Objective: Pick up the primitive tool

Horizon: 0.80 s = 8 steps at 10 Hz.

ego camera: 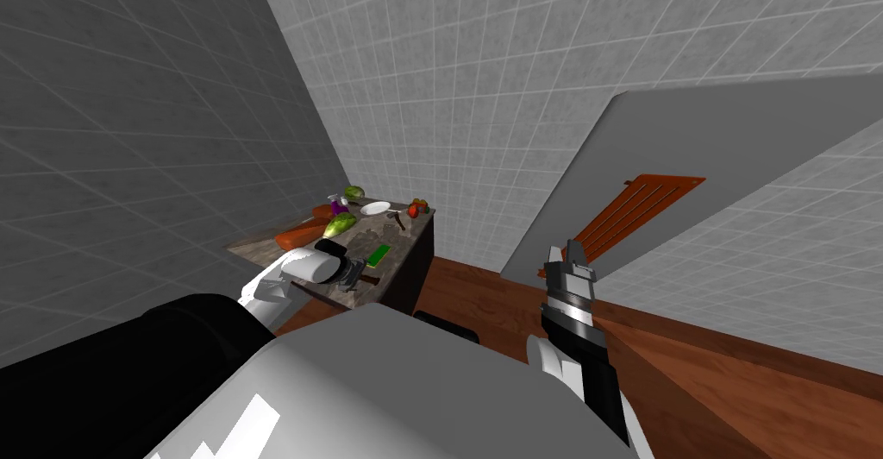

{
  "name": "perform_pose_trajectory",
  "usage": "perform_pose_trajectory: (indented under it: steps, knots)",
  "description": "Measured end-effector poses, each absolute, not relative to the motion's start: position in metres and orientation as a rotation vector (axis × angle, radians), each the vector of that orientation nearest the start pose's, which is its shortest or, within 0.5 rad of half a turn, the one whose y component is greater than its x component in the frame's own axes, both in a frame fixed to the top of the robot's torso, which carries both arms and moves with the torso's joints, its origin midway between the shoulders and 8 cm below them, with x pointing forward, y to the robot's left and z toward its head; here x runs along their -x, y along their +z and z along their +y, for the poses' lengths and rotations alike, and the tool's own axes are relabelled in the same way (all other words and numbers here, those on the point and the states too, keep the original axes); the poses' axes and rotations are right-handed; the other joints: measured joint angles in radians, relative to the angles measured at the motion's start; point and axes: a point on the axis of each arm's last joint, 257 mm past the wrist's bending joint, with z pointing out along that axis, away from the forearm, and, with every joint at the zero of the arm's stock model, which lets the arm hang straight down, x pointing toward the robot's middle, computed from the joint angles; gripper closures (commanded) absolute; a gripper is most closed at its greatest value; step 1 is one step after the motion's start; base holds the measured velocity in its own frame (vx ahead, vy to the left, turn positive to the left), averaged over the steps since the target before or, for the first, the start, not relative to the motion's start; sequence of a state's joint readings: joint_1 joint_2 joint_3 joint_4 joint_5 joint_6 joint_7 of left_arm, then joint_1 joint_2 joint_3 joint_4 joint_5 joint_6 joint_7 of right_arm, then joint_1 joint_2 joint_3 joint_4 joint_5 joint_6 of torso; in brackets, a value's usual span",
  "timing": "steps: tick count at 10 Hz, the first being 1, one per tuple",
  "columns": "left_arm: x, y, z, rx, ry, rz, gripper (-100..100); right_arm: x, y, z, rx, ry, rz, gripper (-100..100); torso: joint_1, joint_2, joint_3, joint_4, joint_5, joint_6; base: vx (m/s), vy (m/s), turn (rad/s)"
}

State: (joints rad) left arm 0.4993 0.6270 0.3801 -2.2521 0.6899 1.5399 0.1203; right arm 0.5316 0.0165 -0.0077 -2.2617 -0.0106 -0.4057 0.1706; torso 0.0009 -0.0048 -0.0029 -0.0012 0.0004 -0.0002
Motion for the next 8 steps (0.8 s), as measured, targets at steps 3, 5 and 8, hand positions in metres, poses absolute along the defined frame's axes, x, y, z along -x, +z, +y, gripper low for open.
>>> perform_pose_trajectory:
  steps: [3, 5, 8]
  knots:
    - [-0.211, -0.319, 0.440, 2.191, -0.144, 1.926, -100, -0.358, -0.013, -0.293, -0.717, 1.101, 0.737, 0, -0.001, 0.000, 0.000, 0.000, 0.000, 0.000, 0.069, 0.002, -0.003]
    - [-0.198, -0.320, 0.442, 2.211, -0.088, 1.961, -100, -0.358, -0.013, -0.293, -0.717, 1.101, 0.737, 0, -0.001, 0.001, 0.001, 0.000, 0.000, 0.000, 0.052, 0.004, 0.001]
    - [-0.179, -0.318, 0.447, 2.238, 0.004, 2.016, -100, -0.358, -0.013, -0.293, -0.717, 1.101, 0.737, 0, -0.001, 0.001, 0.000, 0.000, 0.000, 0.000, 0.064, -0.001, 0.004]
